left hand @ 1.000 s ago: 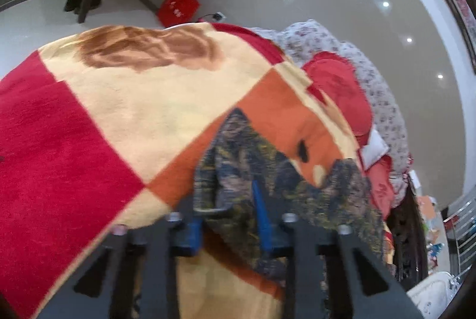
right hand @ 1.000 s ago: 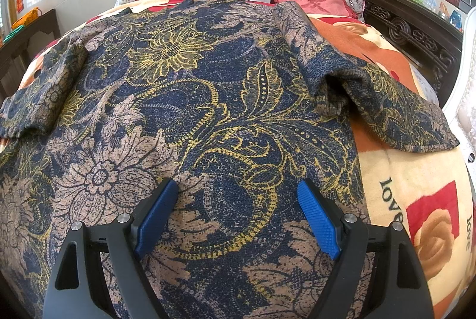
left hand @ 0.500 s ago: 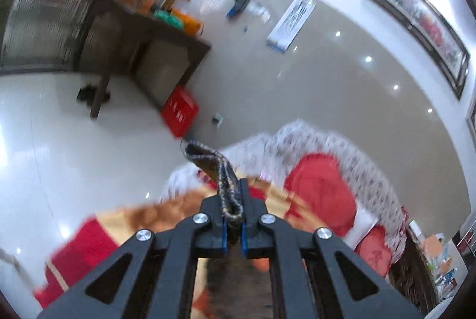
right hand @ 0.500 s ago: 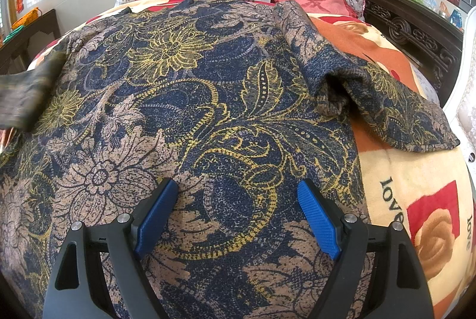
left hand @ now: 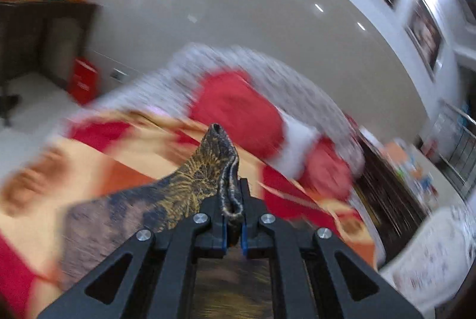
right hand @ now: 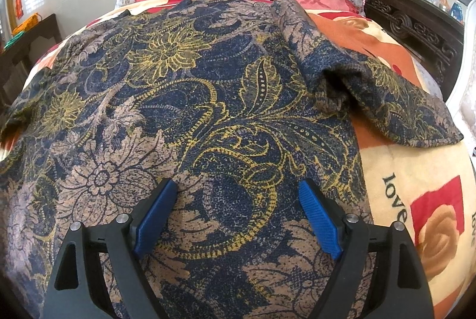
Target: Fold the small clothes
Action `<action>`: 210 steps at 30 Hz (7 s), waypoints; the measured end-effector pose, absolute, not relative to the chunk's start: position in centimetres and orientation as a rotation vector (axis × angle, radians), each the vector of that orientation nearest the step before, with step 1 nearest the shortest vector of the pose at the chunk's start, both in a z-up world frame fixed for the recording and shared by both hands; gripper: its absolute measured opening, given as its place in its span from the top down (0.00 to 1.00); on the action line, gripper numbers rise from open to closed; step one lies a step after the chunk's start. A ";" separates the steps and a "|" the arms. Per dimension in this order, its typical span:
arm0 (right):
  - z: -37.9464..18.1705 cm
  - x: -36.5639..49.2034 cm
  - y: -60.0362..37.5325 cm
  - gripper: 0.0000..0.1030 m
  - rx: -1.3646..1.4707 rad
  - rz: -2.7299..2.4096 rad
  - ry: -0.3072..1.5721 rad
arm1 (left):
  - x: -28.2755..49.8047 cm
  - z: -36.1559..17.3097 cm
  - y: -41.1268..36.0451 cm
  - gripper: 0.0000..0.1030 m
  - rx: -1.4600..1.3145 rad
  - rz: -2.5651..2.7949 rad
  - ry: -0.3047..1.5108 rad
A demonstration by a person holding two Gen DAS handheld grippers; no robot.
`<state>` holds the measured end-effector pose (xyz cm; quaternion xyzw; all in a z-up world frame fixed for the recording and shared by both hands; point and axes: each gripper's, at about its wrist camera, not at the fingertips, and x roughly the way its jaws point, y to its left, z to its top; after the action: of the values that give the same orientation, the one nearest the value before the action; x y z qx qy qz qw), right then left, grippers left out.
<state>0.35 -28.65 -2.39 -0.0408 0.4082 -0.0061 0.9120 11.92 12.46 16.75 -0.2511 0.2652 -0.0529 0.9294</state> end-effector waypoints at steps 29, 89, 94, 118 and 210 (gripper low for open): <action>3.9 7.1 -33.9 0.69 0.216 0.453 0.730 | 2.5 0.7 -4.4 0.50 -0.277 -0.362 0.915; 1.8 13.4 -36.6 0.82 0.174 0.131 0.821 | 14.0 -0.9 5.3 0.81 -0.221 0.153 0.803; 4.1 8.1 -34.1 0.82 0.134 0.235 0.808 | 14.4 -0.9 5.0 0.81 -0.198 0.163 0.812; 2.6 -2.3 -63.0 0.79 0.535 -0.241 0.813 | 5.9 -1.1 3.0 0.17 -0.155 -0.047 0.861; -0.9 2.8 -25.6 0.68 -0.032 0.428 0.865 | 10.3 4.9 5.2 0.96 -0.541 -0.354 0.827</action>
<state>2.78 -25.61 -0.95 -0.0152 0.4158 0.2057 0.8857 10.27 5.15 4.94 -0.2582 0.3949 -0.1691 0.8654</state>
